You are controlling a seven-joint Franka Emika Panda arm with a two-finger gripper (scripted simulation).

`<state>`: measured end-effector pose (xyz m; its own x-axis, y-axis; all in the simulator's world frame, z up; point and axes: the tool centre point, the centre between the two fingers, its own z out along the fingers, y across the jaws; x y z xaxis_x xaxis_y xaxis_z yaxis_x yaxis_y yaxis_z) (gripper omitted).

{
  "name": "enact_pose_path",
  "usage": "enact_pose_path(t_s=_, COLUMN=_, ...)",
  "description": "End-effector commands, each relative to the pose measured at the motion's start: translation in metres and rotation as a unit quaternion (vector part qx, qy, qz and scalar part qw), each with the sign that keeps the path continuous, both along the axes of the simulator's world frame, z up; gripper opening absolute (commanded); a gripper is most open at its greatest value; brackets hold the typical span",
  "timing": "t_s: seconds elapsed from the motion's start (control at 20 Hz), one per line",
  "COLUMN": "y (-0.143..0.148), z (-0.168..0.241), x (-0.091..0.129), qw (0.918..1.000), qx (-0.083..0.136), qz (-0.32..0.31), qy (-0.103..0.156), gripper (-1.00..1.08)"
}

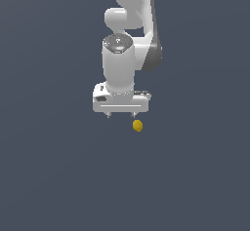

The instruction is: Pick up the object and move it to a goal position.

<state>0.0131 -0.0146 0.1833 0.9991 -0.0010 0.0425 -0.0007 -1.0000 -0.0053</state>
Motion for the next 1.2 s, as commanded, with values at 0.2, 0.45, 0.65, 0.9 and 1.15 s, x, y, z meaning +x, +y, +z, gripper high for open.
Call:
enact_pose_path(t_s=0.2, y=-0.004, z=-0.002, x=0.0, qw=1.0, qx=-0.004, qz=0.002, qy=0.0, gripper=1.0)
enact_pose_path(t_s=0.45, y=-0.017, z=-0.006, x=0.002, qw=0.9998, qx=-0.015, qz=0.011, qy=-0.002, gripper=1.0)
enact_pose_path(t_s=0.65, y=-0.018, z=-0.006, x=0.002, qw=0.9998, qx=-0.016, qz=0.012, qy=-0.002, gripper=1.0)
enact_pose_path(t_s=0.9, y=-0.014, z=-0.009, x=0.001, qw=0.9999, qx=-0.014, qz=0.002, qy=-0.001, gripper=1.0)
enact_pose_path(t_s=1.15, y=-0.005, z=-0.018, x=-0.001, qw=0.9997, qx=-0.012, qz=-0.022, qy=0.001, gripper=1.0)
